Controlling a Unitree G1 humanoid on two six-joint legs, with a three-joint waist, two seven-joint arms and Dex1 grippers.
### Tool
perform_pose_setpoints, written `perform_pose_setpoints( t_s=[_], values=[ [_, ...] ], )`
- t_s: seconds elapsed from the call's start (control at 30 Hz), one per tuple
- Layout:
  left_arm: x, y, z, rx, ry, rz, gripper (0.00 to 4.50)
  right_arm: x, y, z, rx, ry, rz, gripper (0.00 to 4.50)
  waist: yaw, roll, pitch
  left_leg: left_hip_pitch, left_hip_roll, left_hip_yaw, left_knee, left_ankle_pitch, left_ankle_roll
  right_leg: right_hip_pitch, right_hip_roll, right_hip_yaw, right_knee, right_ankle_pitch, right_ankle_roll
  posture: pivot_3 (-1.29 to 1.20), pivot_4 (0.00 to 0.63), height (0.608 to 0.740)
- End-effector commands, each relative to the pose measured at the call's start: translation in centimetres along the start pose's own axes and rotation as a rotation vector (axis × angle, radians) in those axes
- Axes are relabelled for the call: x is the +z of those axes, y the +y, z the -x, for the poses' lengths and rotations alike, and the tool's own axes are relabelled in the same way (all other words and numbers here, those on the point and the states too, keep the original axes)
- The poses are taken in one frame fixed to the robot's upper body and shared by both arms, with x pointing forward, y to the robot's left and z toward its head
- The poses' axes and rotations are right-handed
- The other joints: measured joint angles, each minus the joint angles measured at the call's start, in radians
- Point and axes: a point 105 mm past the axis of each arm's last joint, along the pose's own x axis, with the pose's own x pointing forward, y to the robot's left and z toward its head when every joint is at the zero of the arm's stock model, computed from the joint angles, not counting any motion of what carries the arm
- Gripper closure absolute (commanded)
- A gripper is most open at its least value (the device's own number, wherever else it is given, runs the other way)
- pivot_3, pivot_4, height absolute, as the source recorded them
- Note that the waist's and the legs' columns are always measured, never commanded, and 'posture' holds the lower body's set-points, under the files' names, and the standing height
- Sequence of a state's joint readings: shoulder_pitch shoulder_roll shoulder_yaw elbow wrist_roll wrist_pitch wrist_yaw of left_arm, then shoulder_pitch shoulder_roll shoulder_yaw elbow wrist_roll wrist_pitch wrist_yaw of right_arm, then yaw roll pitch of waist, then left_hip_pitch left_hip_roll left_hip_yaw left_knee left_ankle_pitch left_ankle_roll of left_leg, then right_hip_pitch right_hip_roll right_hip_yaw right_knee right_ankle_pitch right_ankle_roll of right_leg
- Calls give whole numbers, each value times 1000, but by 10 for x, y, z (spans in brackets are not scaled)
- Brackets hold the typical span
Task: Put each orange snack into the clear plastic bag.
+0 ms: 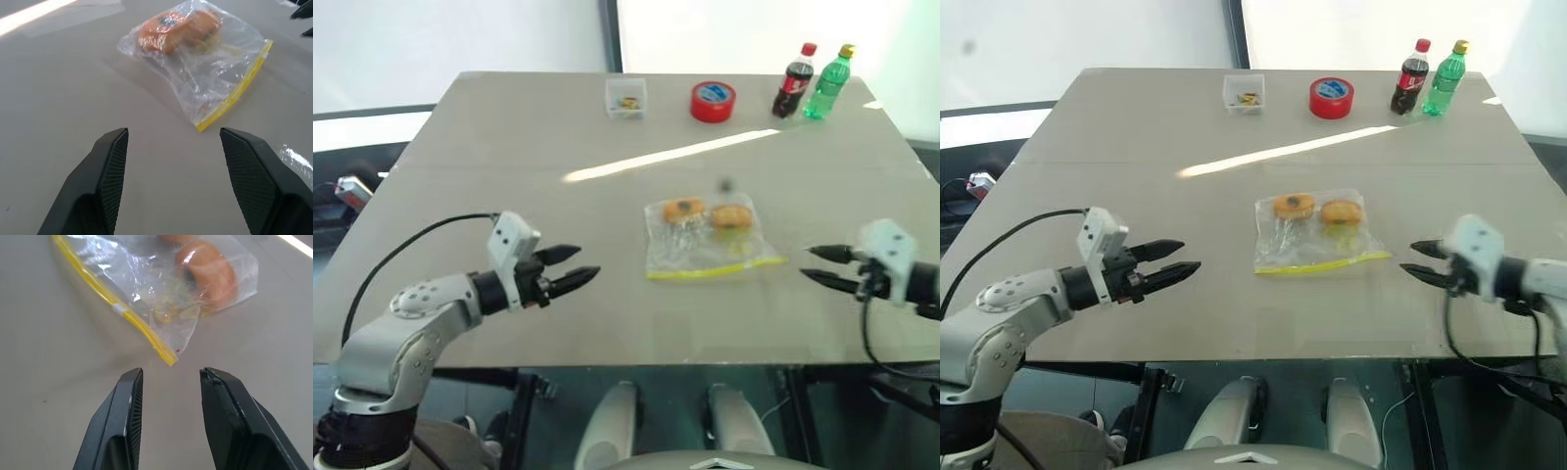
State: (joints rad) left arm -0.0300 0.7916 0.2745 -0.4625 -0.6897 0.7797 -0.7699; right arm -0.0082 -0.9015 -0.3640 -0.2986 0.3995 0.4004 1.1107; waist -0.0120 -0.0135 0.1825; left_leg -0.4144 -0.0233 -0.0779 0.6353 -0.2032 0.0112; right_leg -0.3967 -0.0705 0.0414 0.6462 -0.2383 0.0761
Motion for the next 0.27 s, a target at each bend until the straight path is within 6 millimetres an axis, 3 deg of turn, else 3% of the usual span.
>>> perform_pose_setpoints(
  t_s=[0.03,0.27],
  values=[
    [14,-4,14,13,-33,-64,1314,12,-12,30,-18,-23,-87,2619,-1,0,0,0,0,0,0,0,0,0,0,0,0,-1,-1,0,150,740],
    [14,-2,19,28,-19,-90,1314,8,-9,32,6,-5,-153,2619,1,0,0,0,1,3,1,0,0,0,0,0,0,-2,-3,0,150,740]
  ],
)
